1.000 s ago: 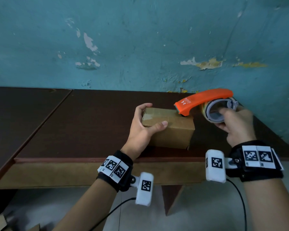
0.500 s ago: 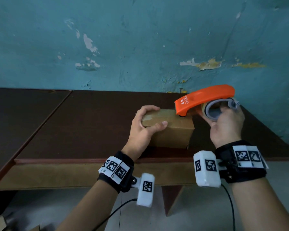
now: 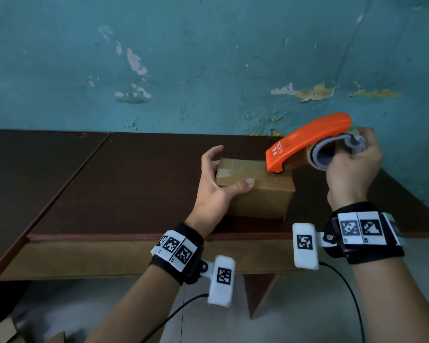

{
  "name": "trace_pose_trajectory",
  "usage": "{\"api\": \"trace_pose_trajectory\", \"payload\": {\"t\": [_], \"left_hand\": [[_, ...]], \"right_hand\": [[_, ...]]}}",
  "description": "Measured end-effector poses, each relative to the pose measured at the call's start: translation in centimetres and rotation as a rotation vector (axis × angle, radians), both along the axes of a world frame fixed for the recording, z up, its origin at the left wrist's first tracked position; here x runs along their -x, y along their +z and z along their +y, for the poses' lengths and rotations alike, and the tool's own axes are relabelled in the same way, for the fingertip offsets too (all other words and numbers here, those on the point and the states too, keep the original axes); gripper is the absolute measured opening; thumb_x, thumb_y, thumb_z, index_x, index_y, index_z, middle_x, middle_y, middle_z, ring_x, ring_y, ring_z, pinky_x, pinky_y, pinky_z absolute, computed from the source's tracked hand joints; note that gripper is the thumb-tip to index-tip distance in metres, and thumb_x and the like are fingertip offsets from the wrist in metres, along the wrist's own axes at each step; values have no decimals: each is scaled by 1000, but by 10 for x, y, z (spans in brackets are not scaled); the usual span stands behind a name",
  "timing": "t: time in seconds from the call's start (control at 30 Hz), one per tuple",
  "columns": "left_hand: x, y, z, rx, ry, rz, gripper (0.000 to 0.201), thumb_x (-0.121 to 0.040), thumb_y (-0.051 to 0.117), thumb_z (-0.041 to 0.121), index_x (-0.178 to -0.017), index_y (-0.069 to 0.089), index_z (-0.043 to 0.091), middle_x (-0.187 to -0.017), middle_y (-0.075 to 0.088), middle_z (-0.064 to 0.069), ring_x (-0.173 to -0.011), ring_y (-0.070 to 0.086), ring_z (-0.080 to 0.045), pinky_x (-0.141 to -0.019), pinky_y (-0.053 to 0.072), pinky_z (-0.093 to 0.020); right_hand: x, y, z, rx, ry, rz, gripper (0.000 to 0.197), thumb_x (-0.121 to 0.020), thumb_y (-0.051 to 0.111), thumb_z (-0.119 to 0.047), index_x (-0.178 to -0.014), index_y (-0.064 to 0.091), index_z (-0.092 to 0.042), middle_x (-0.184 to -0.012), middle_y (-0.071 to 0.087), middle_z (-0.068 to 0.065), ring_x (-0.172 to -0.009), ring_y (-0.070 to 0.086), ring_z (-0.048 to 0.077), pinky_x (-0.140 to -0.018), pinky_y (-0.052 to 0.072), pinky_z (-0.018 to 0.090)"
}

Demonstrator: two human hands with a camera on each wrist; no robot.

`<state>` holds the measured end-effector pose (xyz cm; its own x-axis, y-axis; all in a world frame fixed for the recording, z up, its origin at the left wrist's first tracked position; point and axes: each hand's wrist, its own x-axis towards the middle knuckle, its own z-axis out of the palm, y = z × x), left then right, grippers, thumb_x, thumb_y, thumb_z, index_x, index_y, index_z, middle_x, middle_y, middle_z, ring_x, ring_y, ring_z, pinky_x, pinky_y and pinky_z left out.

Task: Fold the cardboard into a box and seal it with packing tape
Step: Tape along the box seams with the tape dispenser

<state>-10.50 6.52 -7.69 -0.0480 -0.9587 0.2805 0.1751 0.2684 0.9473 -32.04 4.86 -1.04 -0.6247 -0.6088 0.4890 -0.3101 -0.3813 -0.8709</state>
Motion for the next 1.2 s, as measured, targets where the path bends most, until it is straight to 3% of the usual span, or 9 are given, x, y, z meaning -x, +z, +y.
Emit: {"api": "trace_pose_trajectory", "payload": {"t": [0.23, 0.37, 0.53, 0.63, 0.73, 0.8, 0.9, 1.07, 1.2], "left_hand": [[-1, 2, 1, -31, 8, 19, 83, -82, 83, -1, -148, 40, 25, -122, 52, 0, -87, 67, 9, -81, 55, -18], [-1, 4, 1, -49, 7, 33, 82, -77, 87, 6, -144, 44, 26, -122, 54, -2, -93, 69, 1, -86, 58, -25], [1, 7, 4, -84, 24, 33, 79, -68, 86, 19, -137, 49, 29, -127, 56, -6, -109, 67, -20, -94, 60, -37], [2, 8, 4, -112, 28, 52, 77, -67, 88, 14, -133, 51, 27, -127, 57, -5, -105, 68, -16, -84, 59, -30], [3, 10, 0, -151, 50, 89, 72, -72, 85, -3, -132, 54, 23, -119, 58, -1, -85, 70, 2, -66, 55, -17], [4, 12, -1, -174, 60, 112, 69, -73, 82, -7, -129, 56, 23, -117, 59, -2, -81, 69, 0, -60, 54, -18], [5, 13, -1, -179, 59, 135, 66, -73, 80, -7, -127, 58, 24, -120, 61, -4, -90, 67, -11, -59, 54, -18], [6, 9, -1, -104, 91, 101, 51, -88, 74, 1, -131, 58, 23, -127, 61, -9, -94, 63, -10, -64, 50, -12], [7, 6, -4, -102, 104, 68, 49, -88, 72, -1, -129, 56, 19, -120, 62, -7, -90, 62, -9, -62, 50, -12]], "right_hand": [[3, -2, 1, -35, 3, 8, 26, -94, 53, 2, -99, 60, -22, -88, 66, -8, -90, 71, 7, -86, 59, 30], [11, 0, 3, -50, -31, 13, 36, -92, 53, 2, -86, 57, -33, -85, 65, -11, -87, 69, 6, -89, 59, 35], [16, -2, 5, -62, -21, 14, 41, -90, 53, 3, -80, 57, -36, -85, 66, -9, -88, 71, 12, -89, 60, 39], [17, -2, 5, -59, -16, -6, 41, -89, 54, 3, -80, 58, -37, -87, 68, -9, -90, 72, 11, -89, 60, 38], [18, -1, 6, -55, -14, 4, 40, -89, 55, 2, -80, 59, -37, -86, 68, -9, -88, 71, 10, -88, 60, 38], [17, 0, 8, -55, -16, 25, 40, -89, 55, 3, -80, 57, -36, -85, 66, -10, -86, 70, 7, -87, 60, 36], [15, -2, 9, -48, -18, 69, 40, -90, 55, 1, -82, 57, -38, -85, 65, -11, -88, 70, 10, -88, 59, 37], [15, -3, 10, -63, -27, 80, 43, -89, 57, -2, -79, 56, -44, -86, 66, -12, -91, 71, 12, -89, 59, 43], [18, -2, 9, -53, -40, 89, 41, -89, 57, -3, -78, 57, -42, -86, 66, -11, -92, 71, 15, -89, 59, 45]]}}
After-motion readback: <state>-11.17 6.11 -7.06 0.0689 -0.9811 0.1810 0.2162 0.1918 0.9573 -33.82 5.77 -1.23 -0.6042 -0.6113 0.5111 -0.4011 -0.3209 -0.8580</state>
